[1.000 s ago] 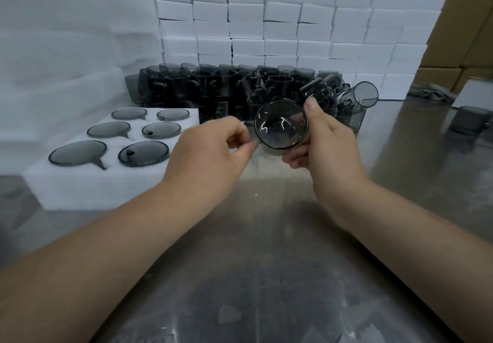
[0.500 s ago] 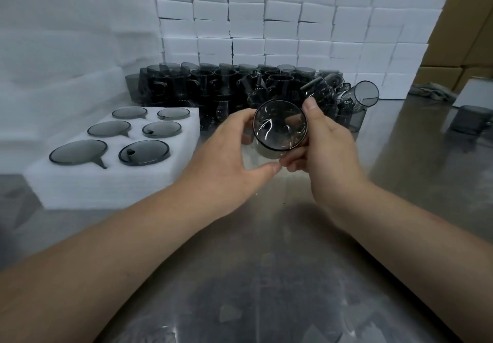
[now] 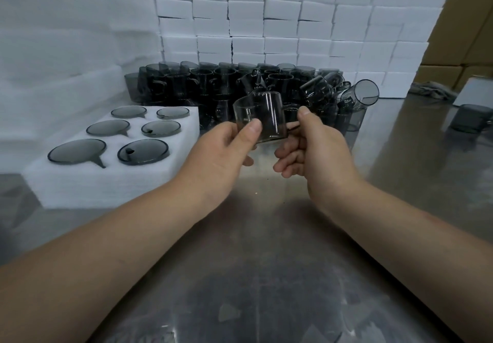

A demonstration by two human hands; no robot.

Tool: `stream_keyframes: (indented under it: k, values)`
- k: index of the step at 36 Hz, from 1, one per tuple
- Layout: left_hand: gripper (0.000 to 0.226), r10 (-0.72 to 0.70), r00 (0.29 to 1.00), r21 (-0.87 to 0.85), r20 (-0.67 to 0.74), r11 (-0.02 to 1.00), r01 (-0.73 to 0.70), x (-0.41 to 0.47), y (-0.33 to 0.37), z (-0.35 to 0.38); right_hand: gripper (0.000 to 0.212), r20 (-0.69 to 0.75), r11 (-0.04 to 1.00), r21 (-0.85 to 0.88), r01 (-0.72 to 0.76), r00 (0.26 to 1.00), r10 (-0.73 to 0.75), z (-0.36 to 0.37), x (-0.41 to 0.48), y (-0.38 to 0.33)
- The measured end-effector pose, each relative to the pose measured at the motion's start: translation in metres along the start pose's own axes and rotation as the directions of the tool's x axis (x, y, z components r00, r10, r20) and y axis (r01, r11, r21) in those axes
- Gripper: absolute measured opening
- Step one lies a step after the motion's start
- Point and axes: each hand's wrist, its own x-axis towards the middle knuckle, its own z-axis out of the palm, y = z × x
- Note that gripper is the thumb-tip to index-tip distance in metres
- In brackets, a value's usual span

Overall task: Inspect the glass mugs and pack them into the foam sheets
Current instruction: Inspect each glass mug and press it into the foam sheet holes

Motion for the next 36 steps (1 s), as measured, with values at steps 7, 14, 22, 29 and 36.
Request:
stream_keyframes:
  k: [7,14,22,29,36]
  values:
    - [0.048,-0.183,0.981,-0.175,0.059,0.966,0.191,0.006,0.0,0.0,0.036,0.024,1.0,-0.019,0.001,1.0,-0.001,0.0,-0.001,0.0]
    - [0.063,-0.354,0.918,-0.334,0.18,0.855,0.395,0.01,0.001,-0.001,0.041,0.044,1.0,-0.006,0.009,0.999,-0.009,0.0,0.0,0.001]
    - [0.068,-0.392,0.869,-0.473,0.303,0.729,0.494,0.014,0.0,-0.006,0.017,0.004,0.997,-0.06,0.053,0.999,-0.052,-0.001,0.002,0.003]
    - [0.067,-0.394,0.869,-0.481,0.299,0.725,0.494,0.014,-0.001,-0.007,0.053,-0.045,0.955,-0.25,0.16,0.983,-0.177,-0.008,0.008,0.007]
    - [0.061,-0.399,0.883,-0.478,0.245,0.743,0.469,0.014,-0.003,-0.005,0.073,-0.002,0.963,-0.257,0.088,0.996,-0.092,-0.005,0.007,0.012]
